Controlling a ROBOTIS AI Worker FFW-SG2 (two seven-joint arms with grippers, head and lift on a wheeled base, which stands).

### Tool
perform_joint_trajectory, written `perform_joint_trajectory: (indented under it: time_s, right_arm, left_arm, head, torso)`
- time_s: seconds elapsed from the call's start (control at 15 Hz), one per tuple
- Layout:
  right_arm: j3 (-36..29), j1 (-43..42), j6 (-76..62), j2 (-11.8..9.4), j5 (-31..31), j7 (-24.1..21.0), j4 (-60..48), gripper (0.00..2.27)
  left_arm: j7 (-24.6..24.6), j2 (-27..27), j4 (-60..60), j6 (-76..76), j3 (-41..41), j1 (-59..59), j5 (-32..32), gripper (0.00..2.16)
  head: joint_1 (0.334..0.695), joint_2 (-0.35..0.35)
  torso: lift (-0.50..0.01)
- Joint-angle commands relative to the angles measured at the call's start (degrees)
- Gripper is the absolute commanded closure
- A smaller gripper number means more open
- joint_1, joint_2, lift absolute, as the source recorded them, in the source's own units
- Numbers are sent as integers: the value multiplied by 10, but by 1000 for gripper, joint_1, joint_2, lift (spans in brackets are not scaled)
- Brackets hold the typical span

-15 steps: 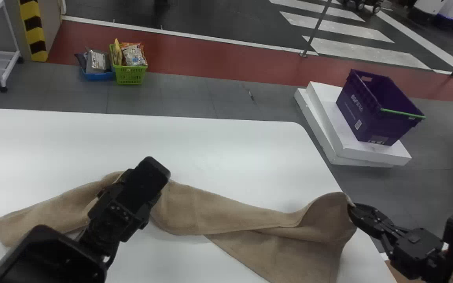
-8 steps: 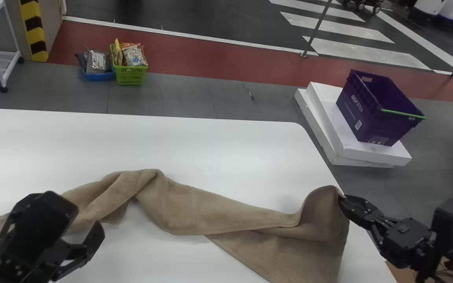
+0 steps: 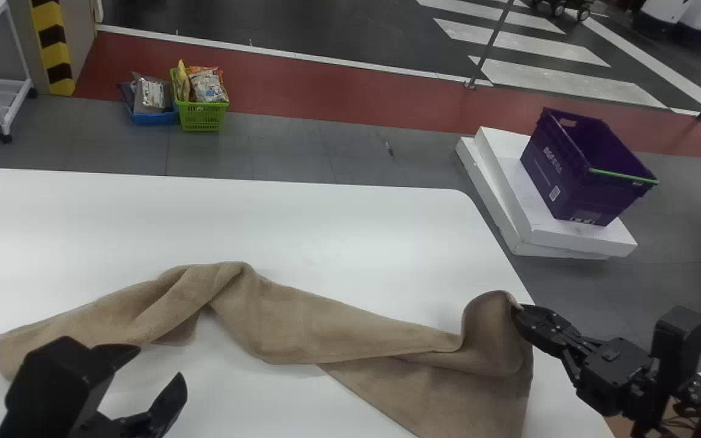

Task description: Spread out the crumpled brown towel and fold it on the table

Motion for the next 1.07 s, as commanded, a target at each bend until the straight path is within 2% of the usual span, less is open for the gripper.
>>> perform_joint_trajectory:
  time_s: [0.0,0.4,1.0]
  right_arm:
    - [-5,5,-3,-2,-6,1,1,1949]
    - [-4,5,-9,-3,-7,0,8,1949]
    - [-6,3,-9,-4,-3,0,7,1949]
  left_arm:
    - [2,-6,13,-10,-25,-1,-3,599]
    - [57,-27,105,-74,-59,-60,-10,599]
    - [63,-41,195,-74,-81,-131,-8,603]
  head:
    - [695,-350]
    - [695,-350]
    - [695,-350]
  torso:
    - [-127]
    - [-127]
    - [-127]
